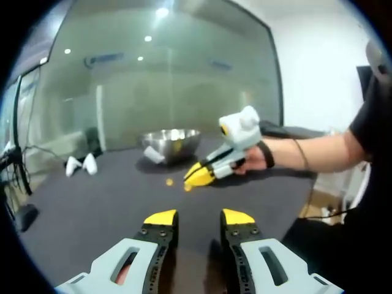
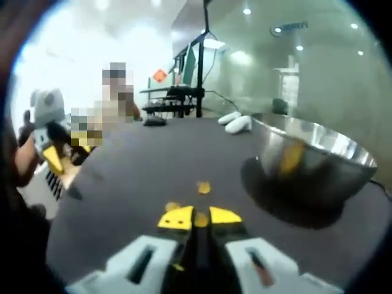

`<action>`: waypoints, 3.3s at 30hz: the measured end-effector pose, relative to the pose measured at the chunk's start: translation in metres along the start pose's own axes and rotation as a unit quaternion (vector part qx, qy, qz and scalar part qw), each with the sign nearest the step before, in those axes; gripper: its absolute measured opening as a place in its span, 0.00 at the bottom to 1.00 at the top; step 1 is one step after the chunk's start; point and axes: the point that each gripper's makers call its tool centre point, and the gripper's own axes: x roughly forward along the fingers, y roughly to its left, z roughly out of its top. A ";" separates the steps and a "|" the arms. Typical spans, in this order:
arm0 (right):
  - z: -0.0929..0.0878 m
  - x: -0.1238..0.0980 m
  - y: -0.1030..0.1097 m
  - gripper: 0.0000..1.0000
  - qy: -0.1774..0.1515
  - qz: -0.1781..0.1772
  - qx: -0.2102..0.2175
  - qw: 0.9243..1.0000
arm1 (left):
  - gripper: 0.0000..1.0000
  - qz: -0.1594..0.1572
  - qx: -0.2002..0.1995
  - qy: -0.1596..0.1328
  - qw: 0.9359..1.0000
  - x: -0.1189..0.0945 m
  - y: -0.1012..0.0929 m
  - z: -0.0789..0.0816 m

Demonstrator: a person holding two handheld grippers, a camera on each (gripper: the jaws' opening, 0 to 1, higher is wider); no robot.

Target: Pick up the QQ candy scattered on the table and place it into the stainless steel bowl on the table

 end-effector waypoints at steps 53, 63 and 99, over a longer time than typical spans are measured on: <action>0.090 -0.066 -0.119 0.21 -0.116 -0.227 0.072 0.964 | 0.29 -0.009 0.010 -0.015 1.000 0.003 -0.011 0.012; 0.065 -0.088 -0.084 0.21 -0.106 -0.156 0.070 0.979 | 0.29 -0.008 0.009 -0.014 1.000 0.003 -0.010 0.011; -0.014 -0.059 0.023 0.21 -0.023 0.004 0.051 0.998 | 0.29 -0.009 0.009 -0.010 1.000 0.006 -0.007 0.008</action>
